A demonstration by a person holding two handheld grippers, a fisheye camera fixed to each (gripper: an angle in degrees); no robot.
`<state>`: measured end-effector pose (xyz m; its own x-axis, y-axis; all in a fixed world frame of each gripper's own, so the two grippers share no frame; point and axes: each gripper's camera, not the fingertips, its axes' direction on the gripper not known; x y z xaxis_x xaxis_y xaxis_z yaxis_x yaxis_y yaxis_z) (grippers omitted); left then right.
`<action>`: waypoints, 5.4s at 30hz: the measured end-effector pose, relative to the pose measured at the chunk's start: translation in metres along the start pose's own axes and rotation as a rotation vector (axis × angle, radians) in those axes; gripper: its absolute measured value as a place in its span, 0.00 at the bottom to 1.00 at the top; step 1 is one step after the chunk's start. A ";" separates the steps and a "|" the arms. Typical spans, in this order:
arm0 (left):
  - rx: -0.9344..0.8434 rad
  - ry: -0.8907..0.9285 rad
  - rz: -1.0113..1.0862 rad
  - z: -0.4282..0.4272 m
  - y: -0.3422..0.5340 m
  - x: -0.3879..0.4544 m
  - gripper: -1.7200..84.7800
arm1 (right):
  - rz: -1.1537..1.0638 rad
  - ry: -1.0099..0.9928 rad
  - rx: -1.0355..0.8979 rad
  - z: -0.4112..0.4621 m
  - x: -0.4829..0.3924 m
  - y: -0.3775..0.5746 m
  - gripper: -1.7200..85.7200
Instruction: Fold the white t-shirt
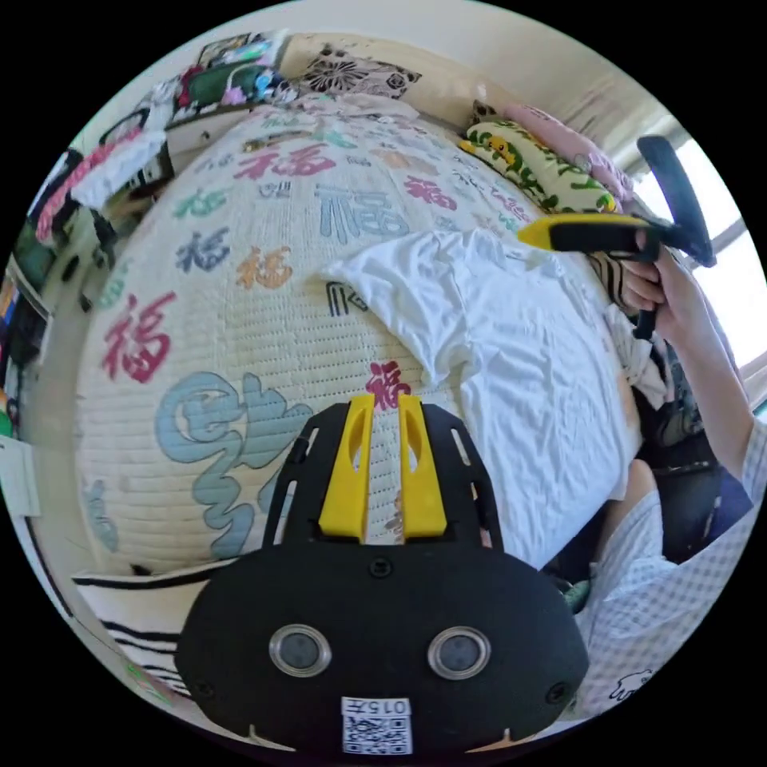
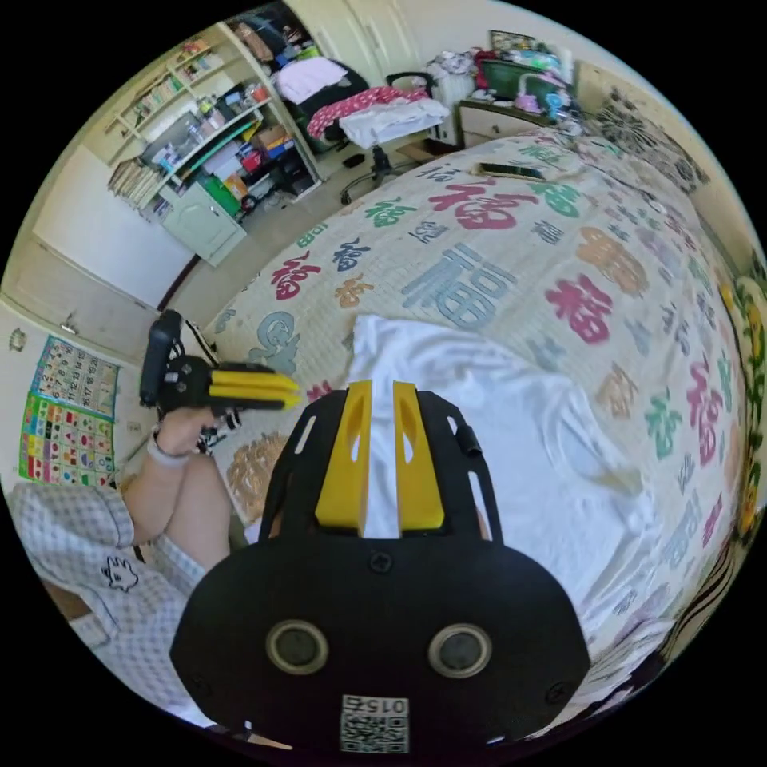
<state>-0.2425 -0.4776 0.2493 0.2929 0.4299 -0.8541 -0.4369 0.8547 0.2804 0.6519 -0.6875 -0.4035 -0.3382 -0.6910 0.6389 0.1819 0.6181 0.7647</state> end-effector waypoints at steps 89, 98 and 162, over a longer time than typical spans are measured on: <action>-0.262 0.065 -0.123 0.179 0.072 0.013 0.14 | 0.710 -0.349 -0.034 0.002 0.235 0.667 0.04; -0.703 0.039 -0.066 0.271 0.074 0.025 0.12 | 0.682 -0.306 -0.368 0.043 0.199 0.637 0.07; -0.695 -0.347 0.396 0.355 0.165 0.103 0.02 | 0.617 0.461 -0.213 0.054 -0.044 0.516 0.01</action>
<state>0.0173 -0.1886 0.3634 0.2029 0.8190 -0.5368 -0.9483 0.3009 0.1007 0.7110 -0.3176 -0.0412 0.2881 -0.3619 0.8866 0.4000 0.8867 0.2319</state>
